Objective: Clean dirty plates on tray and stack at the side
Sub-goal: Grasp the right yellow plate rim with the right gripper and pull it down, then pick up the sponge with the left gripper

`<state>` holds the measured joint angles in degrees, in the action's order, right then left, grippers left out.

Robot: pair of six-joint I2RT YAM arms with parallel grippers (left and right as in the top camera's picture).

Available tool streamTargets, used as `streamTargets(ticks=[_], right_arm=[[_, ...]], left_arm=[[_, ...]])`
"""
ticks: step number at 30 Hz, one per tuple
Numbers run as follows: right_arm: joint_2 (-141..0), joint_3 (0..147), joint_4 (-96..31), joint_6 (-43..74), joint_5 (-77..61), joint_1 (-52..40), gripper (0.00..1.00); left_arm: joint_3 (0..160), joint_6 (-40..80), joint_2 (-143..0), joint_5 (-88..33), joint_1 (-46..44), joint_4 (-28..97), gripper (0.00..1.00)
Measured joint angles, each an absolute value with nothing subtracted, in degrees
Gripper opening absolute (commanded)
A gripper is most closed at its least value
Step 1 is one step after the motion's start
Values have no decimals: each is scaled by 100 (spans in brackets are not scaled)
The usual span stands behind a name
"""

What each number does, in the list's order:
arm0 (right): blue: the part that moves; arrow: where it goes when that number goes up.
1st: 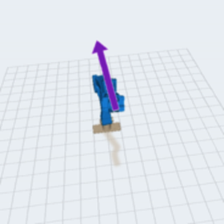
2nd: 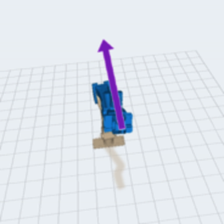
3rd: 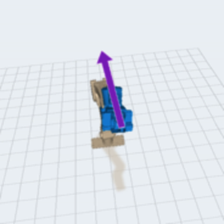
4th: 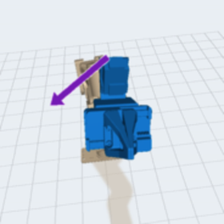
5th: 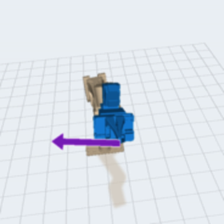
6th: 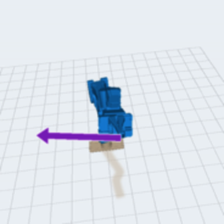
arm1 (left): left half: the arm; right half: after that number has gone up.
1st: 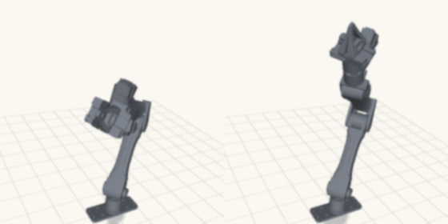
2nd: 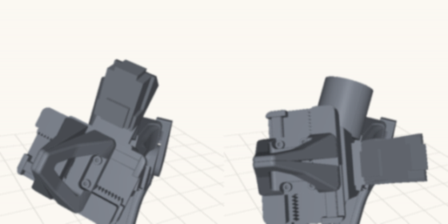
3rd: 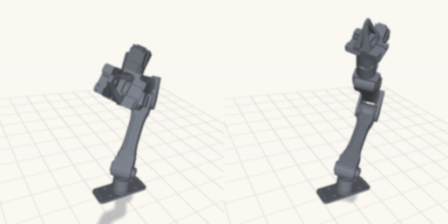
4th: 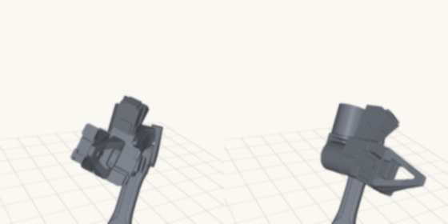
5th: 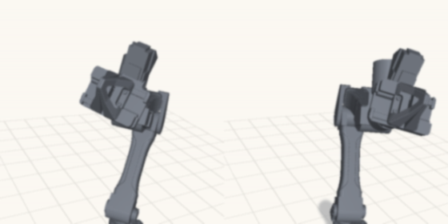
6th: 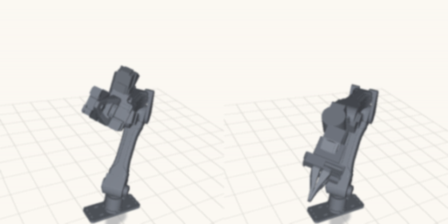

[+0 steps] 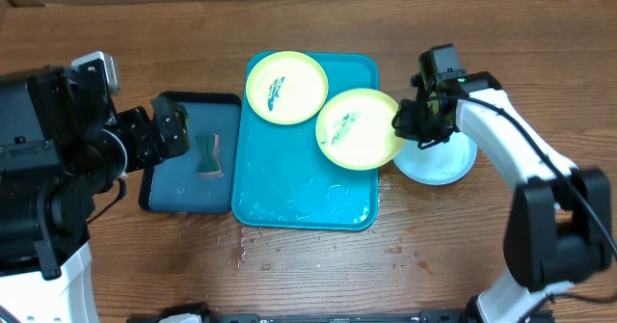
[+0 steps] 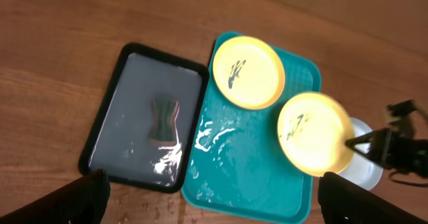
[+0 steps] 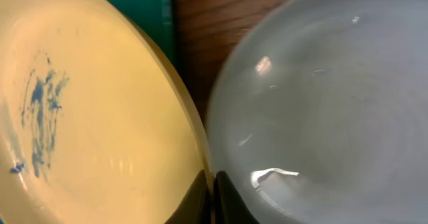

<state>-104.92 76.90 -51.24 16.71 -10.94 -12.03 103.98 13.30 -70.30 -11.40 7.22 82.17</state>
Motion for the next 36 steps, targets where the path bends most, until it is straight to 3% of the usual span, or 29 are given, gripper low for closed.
streamTargets(ticks=[6,13,14,17,24,32,36], right_arm=[[-10075,7797,-5098,1789,-1313,-2095,4],[-10763,7481,-4598,2447,-1037,-3135,4],[-10895,7439,-4554,2504,-961,-3216,6],[-11045,7380,-4576,2521,-801,-3295,34],[-10921,7664,-5177,2021,-598,-3201,41],[-10066,8141,-5319,1723,-550,-2965,50],[-9904,8176,-5461,1675,-550,-2963,51]], left_arm=[[10372,1330,-7227,-1109,722,8565,100],[9902,1466,-7876,-847,722,8650,100],[9754,1483,-7972,-827,722,8576,100],[9209,1527,-8204,-784,722,8237,100],[8001,1629,-8864,-729,709,7004,96],[7513,1656,-9861,-373,263,5929,75],[7509,1802,-10481,82,47,5627,71]])
